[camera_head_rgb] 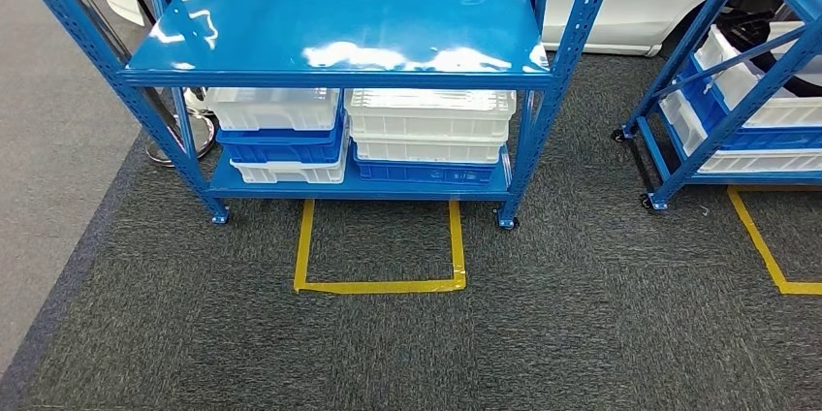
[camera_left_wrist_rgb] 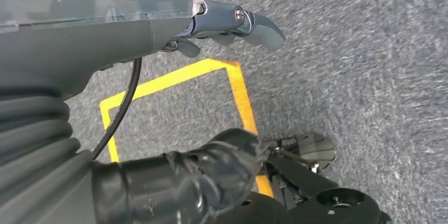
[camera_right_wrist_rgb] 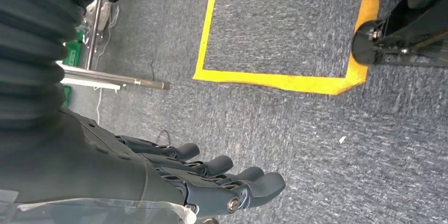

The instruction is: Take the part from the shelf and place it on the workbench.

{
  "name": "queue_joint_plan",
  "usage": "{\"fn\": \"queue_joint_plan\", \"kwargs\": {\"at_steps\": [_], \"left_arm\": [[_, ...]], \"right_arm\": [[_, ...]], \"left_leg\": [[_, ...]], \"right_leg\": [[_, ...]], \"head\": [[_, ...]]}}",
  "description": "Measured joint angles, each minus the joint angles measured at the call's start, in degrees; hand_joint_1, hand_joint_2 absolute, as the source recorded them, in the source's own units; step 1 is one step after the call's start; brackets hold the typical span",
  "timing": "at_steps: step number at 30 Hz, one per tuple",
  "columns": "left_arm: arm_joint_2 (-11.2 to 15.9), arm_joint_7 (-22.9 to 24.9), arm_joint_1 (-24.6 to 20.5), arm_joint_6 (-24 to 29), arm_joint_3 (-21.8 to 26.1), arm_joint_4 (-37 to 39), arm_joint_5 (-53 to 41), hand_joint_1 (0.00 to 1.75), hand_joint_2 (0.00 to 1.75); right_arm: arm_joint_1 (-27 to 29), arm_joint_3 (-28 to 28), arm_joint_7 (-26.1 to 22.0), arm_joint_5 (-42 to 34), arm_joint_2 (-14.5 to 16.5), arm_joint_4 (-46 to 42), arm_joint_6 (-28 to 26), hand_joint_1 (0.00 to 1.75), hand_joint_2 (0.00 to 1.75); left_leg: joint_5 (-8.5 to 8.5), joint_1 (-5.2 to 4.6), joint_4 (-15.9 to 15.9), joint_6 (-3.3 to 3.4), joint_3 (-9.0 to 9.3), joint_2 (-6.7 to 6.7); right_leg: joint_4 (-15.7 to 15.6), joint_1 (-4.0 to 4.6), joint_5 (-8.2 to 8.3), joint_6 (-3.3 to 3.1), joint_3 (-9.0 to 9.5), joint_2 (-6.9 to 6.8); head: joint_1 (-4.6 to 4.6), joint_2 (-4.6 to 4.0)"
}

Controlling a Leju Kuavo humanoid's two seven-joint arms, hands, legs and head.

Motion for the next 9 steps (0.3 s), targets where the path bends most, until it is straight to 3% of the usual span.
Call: {"fn": "queue_joint_plan", "kwargs": {"at_steps": [2,3,7,9], "left_arm": [[0.4,0.8,0.4,-0.7,-2.0,-0.4,2.6,0.0,0.0],[0.6,1.2,0.7,-1.1,-3.1,-0.6,3.9,0.0,0.0],[1.4,2.8,1.5,-2.5,-7.0,-1.3,8.9,0.0,0.0],[1.6,3.4,1.8,-3.0,-8.4,-1.5,10.8,0.0,0.0]], "right_arm": [[0.4,2.1,-0.2,-2.1,-0.5,-0.3,0.7,0.0,1.75],[0.6,3.1,-0.3,-3.1,-0.7,-0.5,1.0,0.0,1.75],[1.4,7.1,-0.6,-7.0,-1.6,-1.1,2.3,0.0,0.0],[1.7,8.6,-0.7,-8.6,-1.9,-1.3,2.8,0.0,0.0]], "left_leg": [[0.0,0.0,0.0,0.0,0.0,0.0],[0.0,0.0,0.0,0.0,0.0,0.0],[-0.01,0.0,0.0,-0.01,0.0,0.0],[-0.01,0.0,0.0,-0.01,0.0,0.0]], "right_leg": [[0.0,0.0,0.0,0.0,0.0,0.0],[0.0,0.0,0.0,0.0,0.0,0.0],[0.0,0.0,0.0,0.0,0.0,0.0],[0.0,0.0,0.0,0.0,0.01,0.0]], "head": [[0.0,0.0],[0.0,0.0],[0.0,0.0],[0.0,0.0]]}}
